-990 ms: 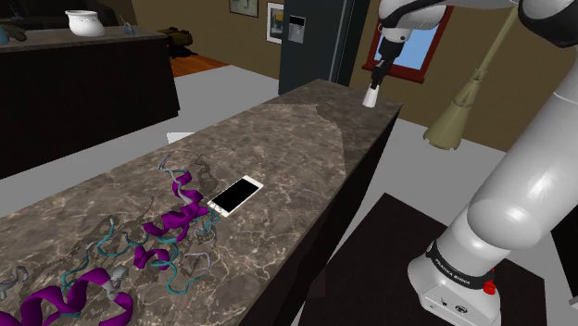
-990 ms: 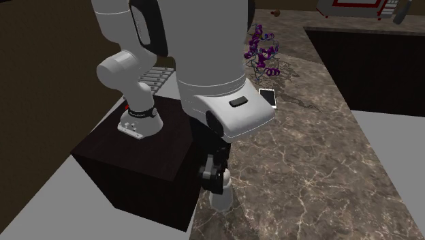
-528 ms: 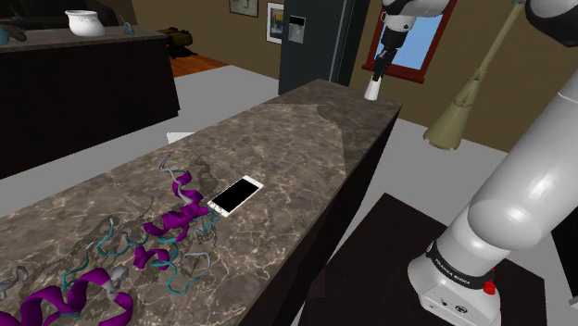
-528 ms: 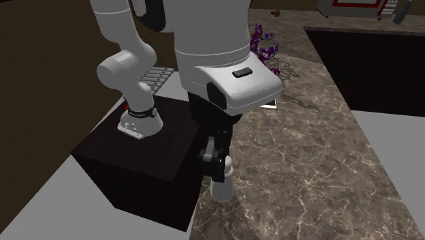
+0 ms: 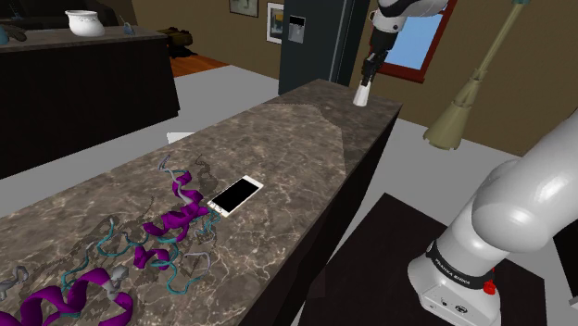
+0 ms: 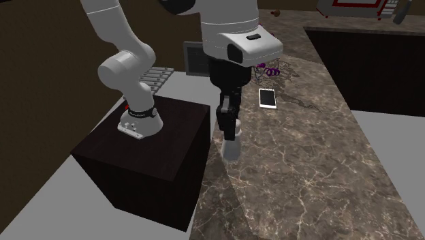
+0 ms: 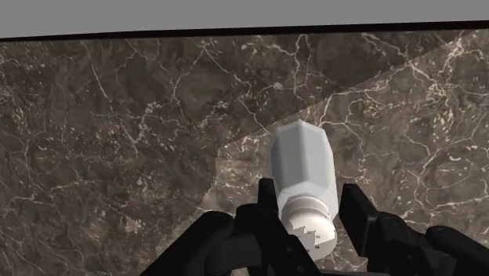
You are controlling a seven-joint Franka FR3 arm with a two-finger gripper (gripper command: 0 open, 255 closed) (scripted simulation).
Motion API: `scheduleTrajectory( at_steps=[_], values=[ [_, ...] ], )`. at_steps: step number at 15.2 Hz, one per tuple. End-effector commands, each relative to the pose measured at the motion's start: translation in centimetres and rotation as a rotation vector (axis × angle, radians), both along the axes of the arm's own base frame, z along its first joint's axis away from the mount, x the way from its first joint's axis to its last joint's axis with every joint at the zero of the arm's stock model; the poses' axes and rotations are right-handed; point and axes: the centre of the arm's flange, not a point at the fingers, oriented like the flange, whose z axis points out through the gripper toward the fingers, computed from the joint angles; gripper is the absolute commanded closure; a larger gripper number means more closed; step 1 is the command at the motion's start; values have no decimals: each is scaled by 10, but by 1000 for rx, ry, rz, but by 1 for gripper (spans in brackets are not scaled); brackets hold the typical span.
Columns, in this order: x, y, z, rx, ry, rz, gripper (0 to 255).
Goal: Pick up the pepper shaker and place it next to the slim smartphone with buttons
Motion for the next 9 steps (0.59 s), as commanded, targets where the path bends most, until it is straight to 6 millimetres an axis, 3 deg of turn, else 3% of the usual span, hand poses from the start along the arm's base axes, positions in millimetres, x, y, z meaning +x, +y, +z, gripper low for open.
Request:
scheduleTrajectory(
  at_steps=[1, 9],
  values=[
    [0, 27, 1, -1, 0, -2, 255],
    [-2, 133, 1, -1, 0, -2, 255]
  ],
)
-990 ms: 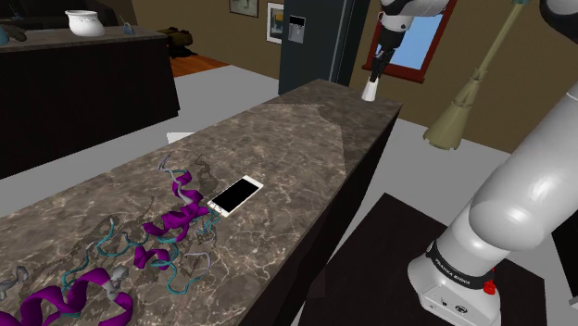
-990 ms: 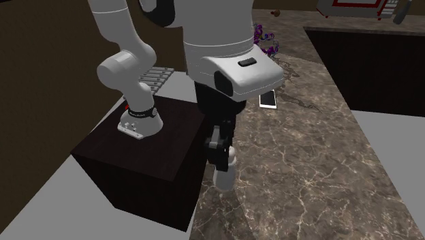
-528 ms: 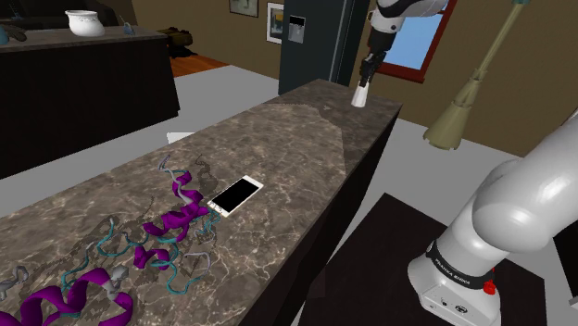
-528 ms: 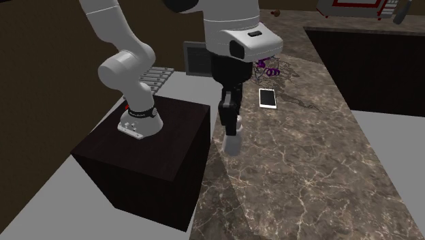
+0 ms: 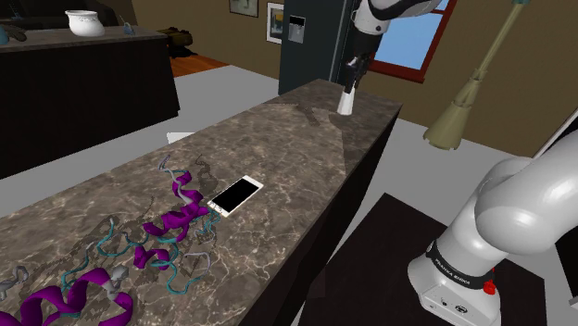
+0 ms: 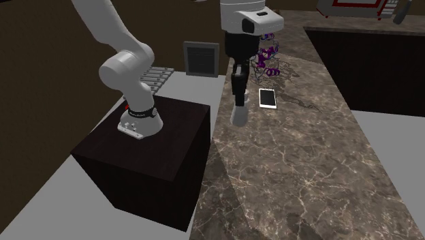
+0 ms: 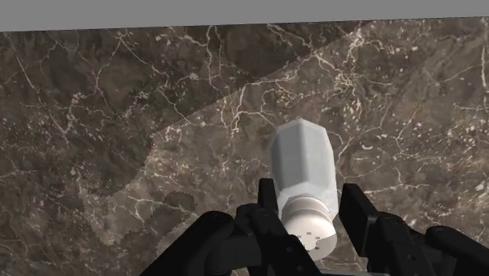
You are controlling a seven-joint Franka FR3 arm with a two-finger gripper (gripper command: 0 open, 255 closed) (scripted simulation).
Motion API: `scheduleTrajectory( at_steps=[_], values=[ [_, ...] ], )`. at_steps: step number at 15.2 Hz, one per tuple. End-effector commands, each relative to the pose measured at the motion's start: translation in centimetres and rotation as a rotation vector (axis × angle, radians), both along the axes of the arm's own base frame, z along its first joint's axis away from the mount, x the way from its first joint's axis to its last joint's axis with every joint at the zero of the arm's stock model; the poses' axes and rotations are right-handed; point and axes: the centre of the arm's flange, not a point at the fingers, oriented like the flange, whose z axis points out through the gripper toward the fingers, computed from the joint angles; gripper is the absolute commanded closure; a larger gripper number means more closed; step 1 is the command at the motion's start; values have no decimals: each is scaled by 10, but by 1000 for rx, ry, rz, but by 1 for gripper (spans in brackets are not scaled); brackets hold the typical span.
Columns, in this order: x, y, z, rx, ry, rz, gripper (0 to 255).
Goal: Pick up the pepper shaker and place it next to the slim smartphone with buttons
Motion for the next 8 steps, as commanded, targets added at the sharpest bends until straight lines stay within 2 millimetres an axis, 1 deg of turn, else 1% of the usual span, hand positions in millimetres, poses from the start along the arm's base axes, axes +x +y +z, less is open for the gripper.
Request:
scheduleTrajectory(
  at_steps=[1, 8],
  values=[
    [-1, 26, 0, 0, 0, -2, 255],
    [-2, 118, 1, 0, 0, -2, 255]
  ],
)
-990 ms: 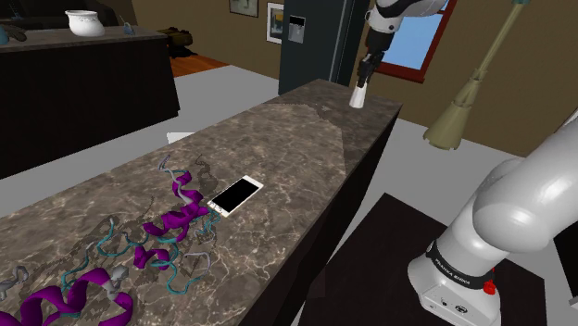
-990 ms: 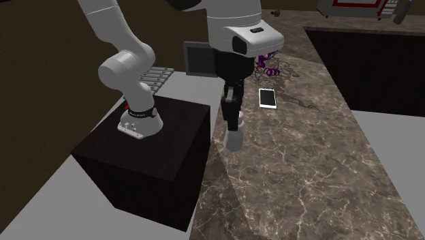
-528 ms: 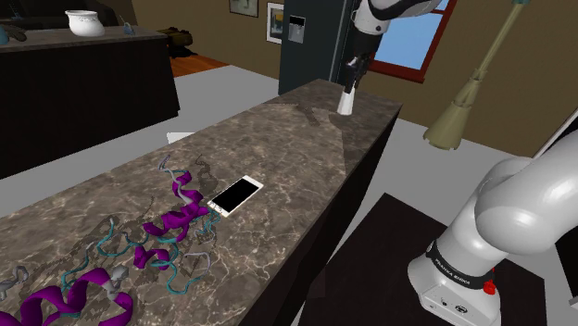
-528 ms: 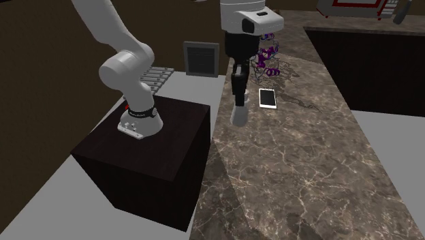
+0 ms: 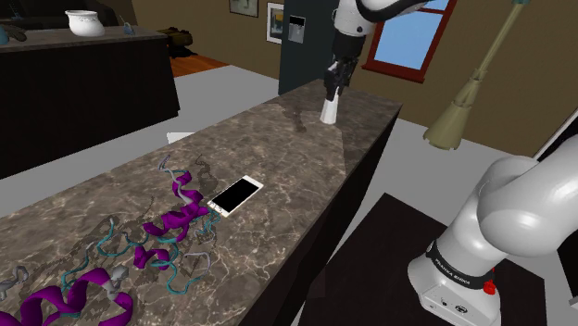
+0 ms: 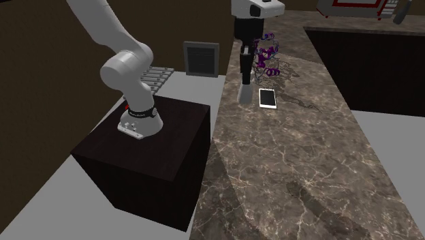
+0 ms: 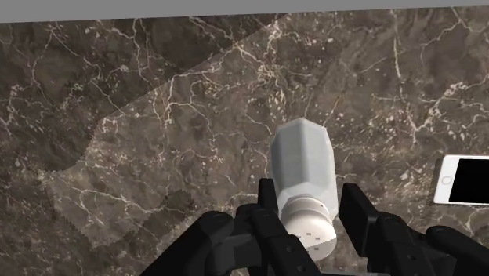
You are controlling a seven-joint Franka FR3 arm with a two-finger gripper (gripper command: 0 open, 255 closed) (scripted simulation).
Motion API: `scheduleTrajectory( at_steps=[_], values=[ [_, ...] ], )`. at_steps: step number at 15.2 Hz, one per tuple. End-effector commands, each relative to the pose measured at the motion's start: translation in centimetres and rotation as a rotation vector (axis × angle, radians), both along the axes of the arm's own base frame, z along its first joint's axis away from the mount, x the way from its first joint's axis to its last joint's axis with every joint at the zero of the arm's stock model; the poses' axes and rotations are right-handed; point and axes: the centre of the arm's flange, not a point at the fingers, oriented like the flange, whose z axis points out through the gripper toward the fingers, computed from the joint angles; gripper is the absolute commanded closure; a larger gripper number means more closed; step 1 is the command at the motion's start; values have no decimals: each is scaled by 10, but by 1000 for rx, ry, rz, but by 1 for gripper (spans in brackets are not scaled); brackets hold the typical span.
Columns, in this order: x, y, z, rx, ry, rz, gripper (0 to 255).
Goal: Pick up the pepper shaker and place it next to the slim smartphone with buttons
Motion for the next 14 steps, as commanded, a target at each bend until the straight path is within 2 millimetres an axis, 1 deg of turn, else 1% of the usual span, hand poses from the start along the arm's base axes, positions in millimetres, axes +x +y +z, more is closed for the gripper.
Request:
scheduleTrajectory(
  at_steps=[1, 14],
  values=[
    [-1, 27, -1, 0, 0, -2, 255],
    [-4, 198, 0, 0, 0, -2, 255]
  ],
)
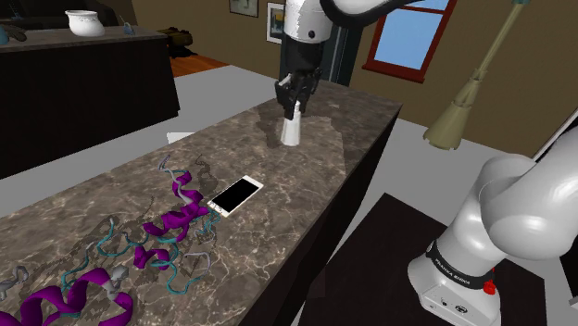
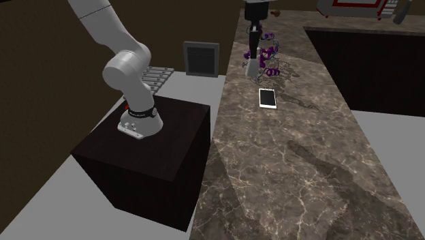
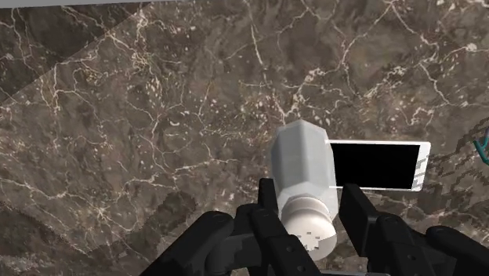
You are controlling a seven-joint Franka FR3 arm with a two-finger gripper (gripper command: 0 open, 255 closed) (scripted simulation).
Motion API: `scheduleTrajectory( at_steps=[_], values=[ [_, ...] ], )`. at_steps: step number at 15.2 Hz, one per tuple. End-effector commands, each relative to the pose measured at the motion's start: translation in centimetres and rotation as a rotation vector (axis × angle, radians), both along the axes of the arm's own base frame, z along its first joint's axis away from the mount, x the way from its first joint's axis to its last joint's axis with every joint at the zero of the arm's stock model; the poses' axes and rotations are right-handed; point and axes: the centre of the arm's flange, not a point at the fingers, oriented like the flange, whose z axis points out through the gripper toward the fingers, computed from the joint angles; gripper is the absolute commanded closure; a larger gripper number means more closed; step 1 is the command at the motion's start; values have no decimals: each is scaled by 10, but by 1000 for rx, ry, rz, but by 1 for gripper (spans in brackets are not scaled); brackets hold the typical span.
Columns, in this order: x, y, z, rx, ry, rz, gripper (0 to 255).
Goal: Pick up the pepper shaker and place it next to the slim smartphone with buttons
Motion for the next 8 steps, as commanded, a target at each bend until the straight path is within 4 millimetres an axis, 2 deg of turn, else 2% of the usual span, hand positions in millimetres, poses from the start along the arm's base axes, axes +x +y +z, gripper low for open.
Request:
scheduleTrajectory(
  at_steps=[1, 8],
  values=[
    [-1, 29, 1, 1, 0, -1, 255],
    [-3, 122, 1, 1, 0, -1, 255]
  ],
)
